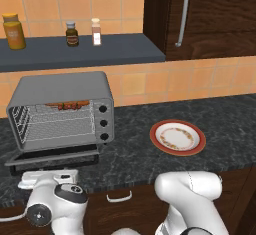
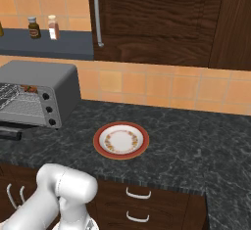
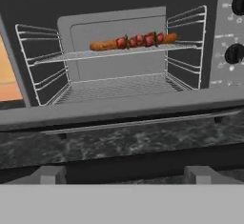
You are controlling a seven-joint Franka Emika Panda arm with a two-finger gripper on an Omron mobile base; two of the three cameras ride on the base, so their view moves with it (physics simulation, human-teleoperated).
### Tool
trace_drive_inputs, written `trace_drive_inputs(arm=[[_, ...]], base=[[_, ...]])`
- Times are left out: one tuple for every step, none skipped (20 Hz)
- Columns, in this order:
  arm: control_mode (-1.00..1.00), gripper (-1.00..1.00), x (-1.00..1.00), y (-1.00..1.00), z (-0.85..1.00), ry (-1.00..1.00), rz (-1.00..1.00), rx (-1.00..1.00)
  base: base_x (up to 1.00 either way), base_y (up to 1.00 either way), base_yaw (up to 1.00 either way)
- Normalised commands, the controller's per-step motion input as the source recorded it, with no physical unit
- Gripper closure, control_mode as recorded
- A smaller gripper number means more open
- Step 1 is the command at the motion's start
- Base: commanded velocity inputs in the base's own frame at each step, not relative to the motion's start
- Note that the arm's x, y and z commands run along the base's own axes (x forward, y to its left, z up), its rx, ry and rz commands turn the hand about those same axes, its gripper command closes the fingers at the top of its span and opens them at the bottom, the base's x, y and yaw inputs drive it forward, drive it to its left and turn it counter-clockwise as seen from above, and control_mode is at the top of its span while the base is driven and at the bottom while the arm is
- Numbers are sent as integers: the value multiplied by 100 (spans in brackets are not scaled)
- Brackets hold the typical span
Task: Pick up the kebab skewer and baguette bread, and place them inside the toaster oven. Close the toaster oven door and start by setting the timer.
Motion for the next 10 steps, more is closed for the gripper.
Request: trace_drive_inputs(arm=[[-100, -100, 66, -4, 39, 0, 0, 5], [-100, -100, 65, -4, 39, 0, 0, 5], [-100, -100, 67, -6, 41, 0, 0, 6], [-100, -100, 76, 0, 44, 0, 0, 4], [-100, -100, 71, -7, 40, 0, 0, 7], [-100, -100, 74, -6, 33, 0, 0, 6], [-100, -100, 75, -6, 24, 0, 0, 5], [-100, -100, 72, -14, 17, 0, 0, 6], [-100, -100, 71, 0, 11, 0, 0, 2], [-100, -100, 70, -5, 4, 0, 0, 3]], base=[[0, 0, 0], [0, 0, 0], [0, 0, 0], [0, 0, 0], [0, 0, 0], [0, 0, 0], [0, 0, 0], [0, 0, 0], [0, 0, 0], [0, 0, 0]])
